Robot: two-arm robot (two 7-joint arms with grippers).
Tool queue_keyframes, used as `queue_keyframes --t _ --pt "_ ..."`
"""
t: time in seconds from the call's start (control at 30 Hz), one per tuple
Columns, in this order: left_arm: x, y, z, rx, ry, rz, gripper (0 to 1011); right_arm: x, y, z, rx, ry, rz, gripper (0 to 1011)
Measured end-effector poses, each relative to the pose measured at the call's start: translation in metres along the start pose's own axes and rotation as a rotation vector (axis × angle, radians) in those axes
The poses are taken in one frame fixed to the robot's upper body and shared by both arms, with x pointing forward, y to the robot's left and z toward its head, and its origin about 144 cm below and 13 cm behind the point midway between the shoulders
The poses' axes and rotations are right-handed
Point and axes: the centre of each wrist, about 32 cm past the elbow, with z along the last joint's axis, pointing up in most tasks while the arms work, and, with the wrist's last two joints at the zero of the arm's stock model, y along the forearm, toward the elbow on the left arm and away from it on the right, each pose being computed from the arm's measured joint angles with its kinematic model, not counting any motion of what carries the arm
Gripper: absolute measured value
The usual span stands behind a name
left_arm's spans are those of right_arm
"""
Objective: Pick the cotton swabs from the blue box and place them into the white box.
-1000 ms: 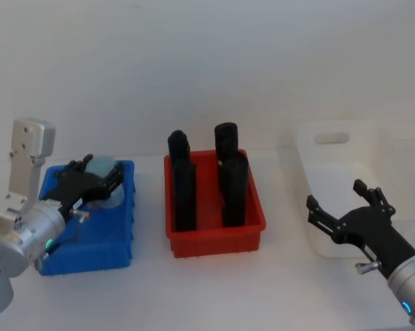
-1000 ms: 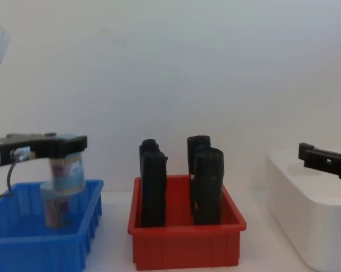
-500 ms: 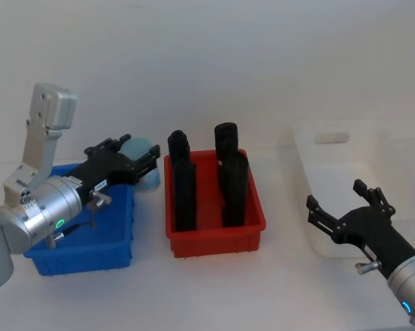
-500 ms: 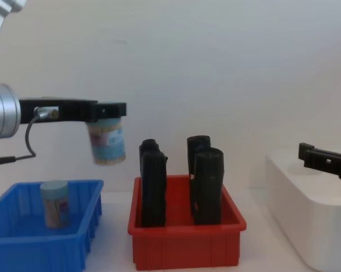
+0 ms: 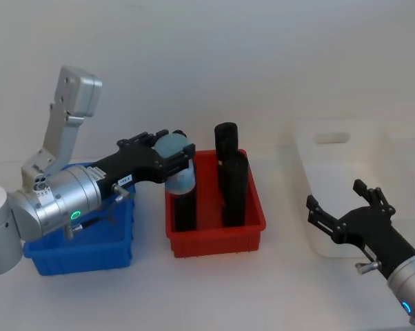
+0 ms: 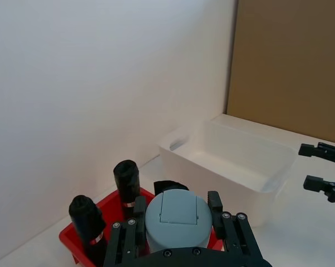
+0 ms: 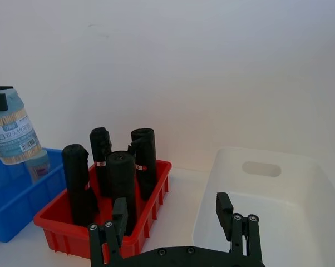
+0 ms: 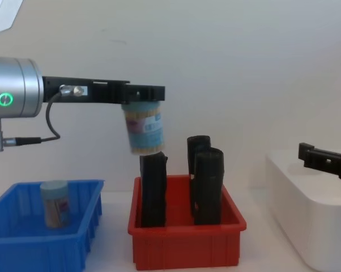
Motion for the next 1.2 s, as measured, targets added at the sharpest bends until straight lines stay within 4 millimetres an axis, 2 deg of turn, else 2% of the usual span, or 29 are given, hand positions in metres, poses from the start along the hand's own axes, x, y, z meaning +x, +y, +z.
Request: queue_keyframes --t 0.77,1.2 --pt "-0.004 -0.006 0.01 0.002 0.0 -0.086 670 0.0 0.0 0.0 0.003 -0.001 0.007 1002" --pt "-0.005 -0.007 0.011 0.002 -0.001 -0.097 670 -0.002 0.009 0.005 0.035 -0.017 0.09 1002"
